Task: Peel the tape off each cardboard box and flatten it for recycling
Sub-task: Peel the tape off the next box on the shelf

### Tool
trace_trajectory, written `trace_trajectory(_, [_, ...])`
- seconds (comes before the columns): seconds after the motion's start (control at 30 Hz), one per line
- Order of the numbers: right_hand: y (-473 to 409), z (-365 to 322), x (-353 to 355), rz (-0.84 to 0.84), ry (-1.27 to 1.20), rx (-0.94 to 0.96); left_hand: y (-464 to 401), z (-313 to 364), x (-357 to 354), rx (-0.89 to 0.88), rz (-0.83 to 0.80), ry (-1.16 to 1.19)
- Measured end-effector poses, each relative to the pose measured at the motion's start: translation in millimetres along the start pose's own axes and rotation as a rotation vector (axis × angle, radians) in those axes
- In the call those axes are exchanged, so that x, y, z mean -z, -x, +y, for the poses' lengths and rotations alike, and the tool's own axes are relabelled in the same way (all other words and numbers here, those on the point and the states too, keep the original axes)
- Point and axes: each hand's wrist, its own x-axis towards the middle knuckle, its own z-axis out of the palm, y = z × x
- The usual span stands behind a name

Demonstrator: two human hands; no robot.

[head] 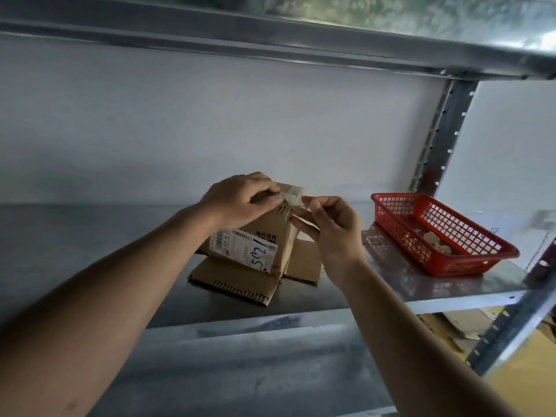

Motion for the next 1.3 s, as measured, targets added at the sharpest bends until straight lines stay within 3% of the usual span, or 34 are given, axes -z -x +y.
trace_trajectory(0.63, [-35,-10,-17,0.496,-0.083,-0.063,5,-9,10,-0.038,-0.102,0.215])
trace_trajectory(0.73, [-30,-6,-8,0.408,0.039,0.022,2,-9,12,-0.031,-0.149,0.235])
trace_trajectory(0.83, [-28,-4,7,0.195,0.16,0.012,-4,-5,10,-0.002,-0.165,0.267])
trace_trajectory(0.97, [-31,-3,11,-0.059,0.506,0.054,-20,9,10,0.101,-0.094,0.27])
trace_trajectory(1.13, [-34,-15,9,-0.067,0.768,0.073,-34,20,0,0.198,0.058,0.27])
trace_trajectory(1.3, [-41,-33,7,-0.1,1.161,0.131,-27,13,-6,0.211,0.048,0.325])
